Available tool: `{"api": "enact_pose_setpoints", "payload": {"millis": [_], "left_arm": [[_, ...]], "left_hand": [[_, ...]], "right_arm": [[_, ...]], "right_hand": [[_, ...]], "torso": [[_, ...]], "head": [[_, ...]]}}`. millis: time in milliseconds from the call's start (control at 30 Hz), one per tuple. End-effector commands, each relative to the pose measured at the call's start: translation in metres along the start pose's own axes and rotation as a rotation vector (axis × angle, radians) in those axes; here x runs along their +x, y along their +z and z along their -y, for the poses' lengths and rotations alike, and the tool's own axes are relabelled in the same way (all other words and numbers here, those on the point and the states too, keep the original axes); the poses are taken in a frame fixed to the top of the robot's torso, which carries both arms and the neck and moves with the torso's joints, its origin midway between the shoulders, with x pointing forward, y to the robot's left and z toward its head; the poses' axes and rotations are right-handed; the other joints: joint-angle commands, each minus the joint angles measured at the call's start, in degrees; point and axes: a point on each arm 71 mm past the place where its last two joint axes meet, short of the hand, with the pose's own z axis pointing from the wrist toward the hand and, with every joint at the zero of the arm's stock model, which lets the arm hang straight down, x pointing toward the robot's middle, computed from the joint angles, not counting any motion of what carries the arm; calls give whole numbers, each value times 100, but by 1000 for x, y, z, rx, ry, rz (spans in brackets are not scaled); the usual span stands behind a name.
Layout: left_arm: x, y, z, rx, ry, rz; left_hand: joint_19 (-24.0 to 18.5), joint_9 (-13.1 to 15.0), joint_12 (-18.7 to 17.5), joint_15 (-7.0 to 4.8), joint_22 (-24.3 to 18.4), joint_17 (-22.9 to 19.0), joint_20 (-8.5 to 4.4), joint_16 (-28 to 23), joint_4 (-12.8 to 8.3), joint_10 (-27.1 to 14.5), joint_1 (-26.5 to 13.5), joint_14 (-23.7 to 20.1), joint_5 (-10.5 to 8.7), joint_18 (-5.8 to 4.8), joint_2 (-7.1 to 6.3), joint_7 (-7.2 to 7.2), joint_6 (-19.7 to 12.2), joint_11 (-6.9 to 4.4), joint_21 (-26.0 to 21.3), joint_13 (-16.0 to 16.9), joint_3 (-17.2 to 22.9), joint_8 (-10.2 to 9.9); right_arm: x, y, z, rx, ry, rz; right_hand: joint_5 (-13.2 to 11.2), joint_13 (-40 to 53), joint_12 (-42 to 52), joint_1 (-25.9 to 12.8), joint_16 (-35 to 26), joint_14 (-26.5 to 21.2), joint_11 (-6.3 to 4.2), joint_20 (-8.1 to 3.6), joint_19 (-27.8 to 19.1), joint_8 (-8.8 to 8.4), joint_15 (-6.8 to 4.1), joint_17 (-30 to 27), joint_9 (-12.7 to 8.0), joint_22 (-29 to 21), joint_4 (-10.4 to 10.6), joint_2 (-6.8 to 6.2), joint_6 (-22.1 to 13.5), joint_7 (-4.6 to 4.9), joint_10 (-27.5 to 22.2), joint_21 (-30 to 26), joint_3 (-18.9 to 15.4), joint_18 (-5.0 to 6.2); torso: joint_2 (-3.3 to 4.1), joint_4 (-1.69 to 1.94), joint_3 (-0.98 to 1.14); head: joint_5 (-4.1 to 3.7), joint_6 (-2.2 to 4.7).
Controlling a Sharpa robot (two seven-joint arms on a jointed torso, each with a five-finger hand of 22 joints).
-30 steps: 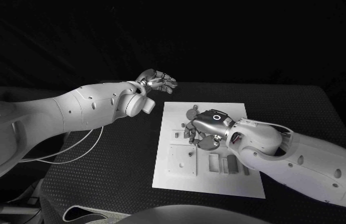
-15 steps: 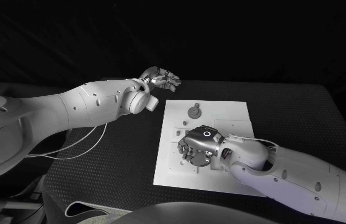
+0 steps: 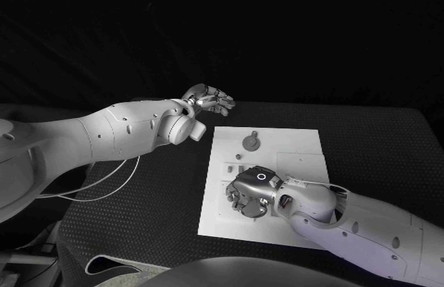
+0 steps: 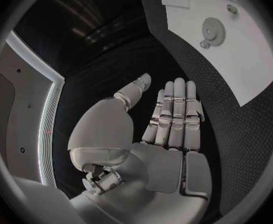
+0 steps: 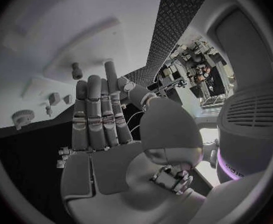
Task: Assemble the parts on the task board
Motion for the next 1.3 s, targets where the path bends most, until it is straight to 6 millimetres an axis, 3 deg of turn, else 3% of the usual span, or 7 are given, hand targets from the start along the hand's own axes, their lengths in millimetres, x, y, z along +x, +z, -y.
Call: {"api": "enact_pose_setpoints", "payload": {"millis": [33,733,1300], "left_arm": [[2,1,2,13,-11,-16],[1,0,2,12,-10,-15],[1,0,2,12,-10,-13]], "left_hand": [[31,-7,9,7,-9,10,-4,-35,4,-23,-63,26,16,-28,4,-11,-47,-22,26,-6,-28,35],[29,-8,8,8,-16,19,-4,-45,6,-25,-67,26,17,-29,10,-10,-51,-21,25,-9,-29,36],[29,-9,8,8,-22,27,-4,-53,4,-26,-66,27,17,-29,10,-10,-51,-21,26,-11,-30,38]], "right_arm": [[2,0,-1,-9,-12,-9],[12,-2,10,22,-12,-50],[23,1,4,3,11,-73]], "right_hand": [[28,42,39,172,38,9,-22,-13,42,6,-69,7,6,122,-1,123,28,-1,50,38,43,86],[28,47,34,166,40,7,-21,-14,40,3,-69,7,11,122,-2,129,24,1,49,39,40,86],[28,48,0,129,33,-22,-5,-7,15,-19,-59,3,15,121,-3,95,-9,16,10,32,19,86]], "torso": [[2,-2,-2],[3,-6,-9],[0,-2,-3]], "head": [[11,-8],[27,-43],[21,-58]]}}
